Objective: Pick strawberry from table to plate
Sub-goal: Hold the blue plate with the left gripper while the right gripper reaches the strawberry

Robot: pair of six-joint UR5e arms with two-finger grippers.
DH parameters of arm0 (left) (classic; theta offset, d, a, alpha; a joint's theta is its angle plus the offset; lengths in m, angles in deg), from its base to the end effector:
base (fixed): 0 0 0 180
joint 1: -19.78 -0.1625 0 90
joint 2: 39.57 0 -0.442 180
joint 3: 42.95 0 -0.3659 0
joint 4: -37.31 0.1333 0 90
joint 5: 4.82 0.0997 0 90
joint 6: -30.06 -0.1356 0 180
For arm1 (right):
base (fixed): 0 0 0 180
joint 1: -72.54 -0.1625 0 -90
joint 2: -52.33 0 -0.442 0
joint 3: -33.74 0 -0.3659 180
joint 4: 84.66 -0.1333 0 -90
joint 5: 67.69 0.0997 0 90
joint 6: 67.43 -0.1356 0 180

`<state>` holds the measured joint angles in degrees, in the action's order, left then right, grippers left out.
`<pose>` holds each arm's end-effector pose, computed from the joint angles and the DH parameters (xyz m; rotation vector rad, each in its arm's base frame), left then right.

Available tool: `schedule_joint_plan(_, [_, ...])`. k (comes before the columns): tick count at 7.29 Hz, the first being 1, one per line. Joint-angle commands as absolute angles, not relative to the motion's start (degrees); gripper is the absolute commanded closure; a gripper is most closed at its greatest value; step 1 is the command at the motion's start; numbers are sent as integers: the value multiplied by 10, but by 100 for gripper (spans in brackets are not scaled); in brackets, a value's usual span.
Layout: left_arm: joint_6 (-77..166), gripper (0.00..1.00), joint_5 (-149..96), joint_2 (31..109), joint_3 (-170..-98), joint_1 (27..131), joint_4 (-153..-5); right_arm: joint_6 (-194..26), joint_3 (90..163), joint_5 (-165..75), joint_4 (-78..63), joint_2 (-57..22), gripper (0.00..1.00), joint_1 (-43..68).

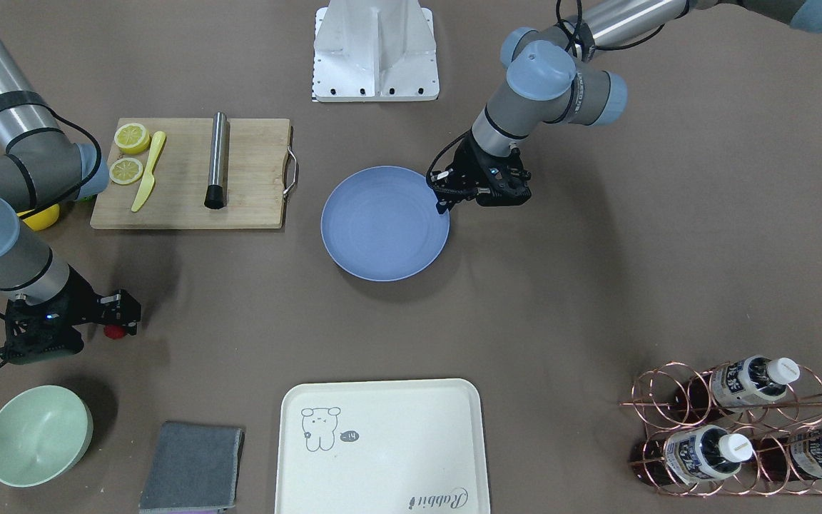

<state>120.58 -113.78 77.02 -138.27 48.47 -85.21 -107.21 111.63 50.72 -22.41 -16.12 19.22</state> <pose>0.5424 -0.3986 0.3298 -0.0153 1.1541 -0.2662 -0.3479 -0.5823 0.5483 0.2032 -0.7684 -0.1097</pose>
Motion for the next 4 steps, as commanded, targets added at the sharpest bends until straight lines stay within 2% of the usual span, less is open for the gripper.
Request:
schedule_joint_plan(1, [1206, 49, -1133, 771, -1383, 481, -852, -1076, 1121, 505, -225, -161, 67, 196])
schedule_joint_plan(2, [1205, 21, -1132, 770, -1383, 481, -852, -1076, 1119, 504, -225, -162, 96, 201])
schedule_joint_plan(3, [1205, 17, -1132, 771, -1383, 481, -852, -1073, 1121, 504, -225, -163, 100, 202])
schedule_joint_plan(4, [1206, 17, -1132, 771, -1384, 481, -852, -1076, 1134, 507, -223, -159, 100, 202])
